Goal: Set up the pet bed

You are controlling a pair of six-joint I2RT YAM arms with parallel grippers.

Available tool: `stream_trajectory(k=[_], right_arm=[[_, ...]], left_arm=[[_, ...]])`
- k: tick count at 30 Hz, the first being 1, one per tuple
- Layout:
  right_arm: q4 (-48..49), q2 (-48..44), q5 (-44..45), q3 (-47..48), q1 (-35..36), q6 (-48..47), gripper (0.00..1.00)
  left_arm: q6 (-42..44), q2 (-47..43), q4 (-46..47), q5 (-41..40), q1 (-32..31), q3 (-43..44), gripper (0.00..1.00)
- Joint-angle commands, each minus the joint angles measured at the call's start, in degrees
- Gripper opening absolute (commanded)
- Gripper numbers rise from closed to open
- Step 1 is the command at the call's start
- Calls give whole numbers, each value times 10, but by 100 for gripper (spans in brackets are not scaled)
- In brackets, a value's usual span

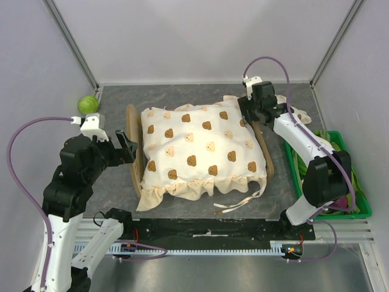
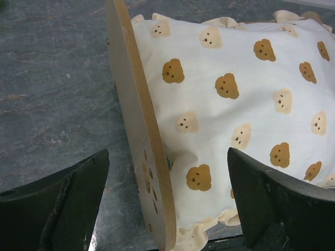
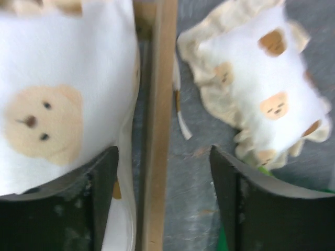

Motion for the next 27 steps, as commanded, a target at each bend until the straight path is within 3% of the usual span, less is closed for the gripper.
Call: stream_trajectory(k=[1, 3, 6, 9, 12, 18, 20, 21, 23, 24, 27], right_arm=[[-10, -41, 2, 97, -4, 49, 90], [-15, -60, 2, 120, -4, 62, 96], [-16, -118, -49, 121, -4, 72, 98], [-1, -184, -205, 70, 0, 124, 94], [17, -246, -260, -12, 33, 184, 86], [42, -331, -239, -118, 167, 262, 66], [48, -347, -238, -146, 209, 291, 64], [50, -353, -237, -154, 222, 297, 58], [61, -365, -233, -178, 255, 309, 52], [69, -368, -233, -186, 265, 321, 42], [105, -370, -225, -217, 315, 343, 35]], left_arm=[[21, -1, -10, 17, 2, 29, 100], [21, 0, -14, 13, 2, 32, 100], [21, -4, -21, 12, 2, 37, 100], [20, 1, -27, 19, 2, 25, 100], [7, 21, -28, 41, 2, 1, 88], [1, 63, -8, 65, 2, -27, 66], [1, 73, 0, 66, 2, -34, 60], [0, 84, 13, 66, 2, -36, 49], [-1, 93, 25, 66, 2, -40, 40], [0, 98, 41, 68, 2, -44, 31], [8, 119, 65, 64, 2, -42, 19]])
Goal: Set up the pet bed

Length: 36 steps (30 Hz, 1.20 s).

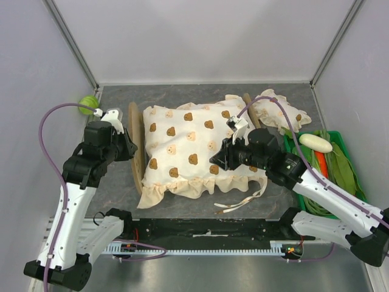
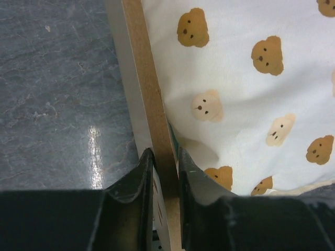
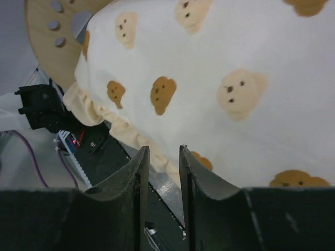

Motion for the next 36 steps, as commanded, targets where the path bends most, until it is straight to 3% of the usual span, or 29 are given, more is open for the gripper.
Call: stream_trajectory(k=[1, 4, 9, 11, 12, 13, 14, 17, 22, 27, 30, 32, 36], right_arm=[[73, -14, 10, -28, 60, 58, 35], [95, 17, 58, -21, 147, 59, 38], [68, 142, 170, 70, 240, 37, 53], [57, 180, 229, 104, 276, 12, 59], [53, 215, 251, 136, 285, 4, 60], [51, 233, 264, 152, 297, -6, 62], [43, 250, 271, 168, 299, -6, 63], [50, 323, 302, 213, 305, -6, 66], [75, 386, 358, 248, 308, 18, 68], [84, 461, 427, 294, 306, 25, 67], [85, 496, 467, 317, 307, 29, 59], [85, 503, 503, 319, 307, 36, 41], [98, 468, 548, 295, 304, 16, 22]], left_arm=[[11, 34, 90, 30, -4, -1, 17], [32, 70, 116, 21, -4, 15, 9], [58, 115, 113, 6, -4, 70, 7], [60, 108, 105, -22, -4, 72, 19], [60, 102, 99, -28, -4, 71, 40], [58, 94, 95, -30, -5, 71, 49], [57, 77, 88, -30, -4, 68, 65], [51, 37, 64, -38, -5, 74, 79], [47, -6, 22, -71, -4, 96, 89], [11, -36, -12, -16, -5, 85, 89], [-15, -68, -12, 13, -5, 58, 89], [-24, -88, -18, 35, -5, 39, 88], [-44, -121, -34, 85, -4, 2, 78]])
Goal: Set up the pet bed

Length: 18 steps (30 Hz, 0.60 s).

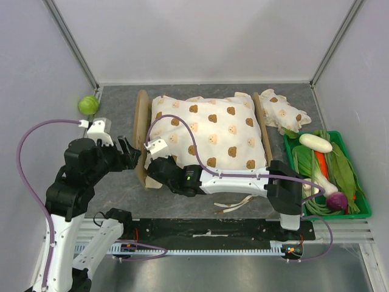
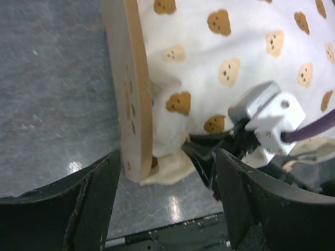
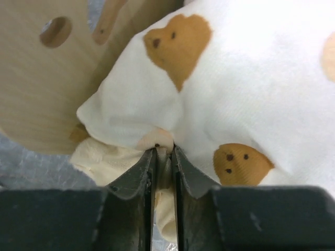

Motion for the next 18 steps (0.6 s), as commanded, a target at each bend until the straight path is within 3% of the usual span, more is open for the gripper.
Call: stream_trajectory(k=[1, 4, 9, 13, 18], right_arm=[[49, -41, 91, -7, -6, -18, 21], [73, -107, 81, -56, -25, -32, 15], [95, -165, -16, -139, -104, -50, 6], [123, -189, -131, -178, -172, -76, 5], [125, -172, -187, -162, -197, -104, 5]], left_arm=[[-44, -36, -23, 72, 0, -41, 77], [-71, -100, -20, 76, 0, -81, 72], [-86, -148, -1, 127, -1, -99, 67], [-83, -142, 28, 183, 0, -120, 60], [-55, -102, 43, 198, 0, -122, 55]])
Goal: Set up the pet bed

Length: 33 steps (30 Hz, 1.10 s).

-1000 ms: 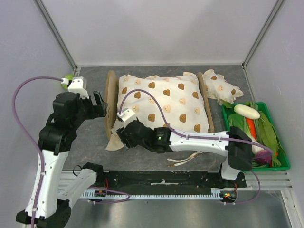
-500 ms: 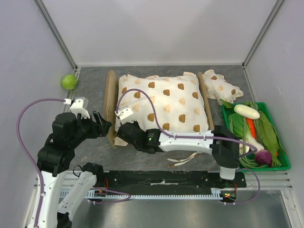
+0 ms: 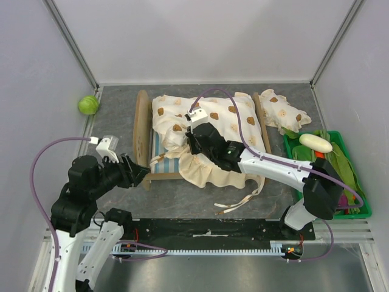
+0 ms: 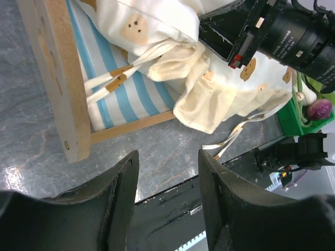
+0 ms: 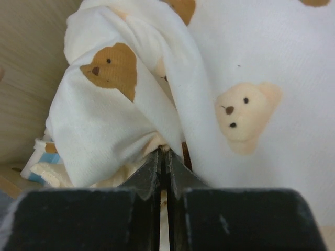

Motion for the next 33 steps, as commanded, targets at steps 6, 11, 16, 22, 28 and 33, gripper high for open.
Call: stream_trajectory(k=[6, 11, 16, 22, 28, 33], right_arm=[[32, 30, -95, 13, -23, -35, 4], [33, 27, -113, 9, -42, -33, 3], [34, 24, -123, 0, -60, -32, 2], [37, 34, -149, 1, -81, -19, 1], [37, 46, -177, 12, -95, -10, 1], [37, 48, -186, 16, -98, -5, 1]], left_arm=[[31, 63, 52, 41, -1, 49, 49], [34, 94, 66, 30, -1, 37, 46], [27, 122, 97, -11, -32, 23, 45], [-24, 204, 112, -226, -277, 43, 43], [-88, 251, 92, -394, -368, 20, 43], [-111, 238, 135, -459, -368, -46, 45]])
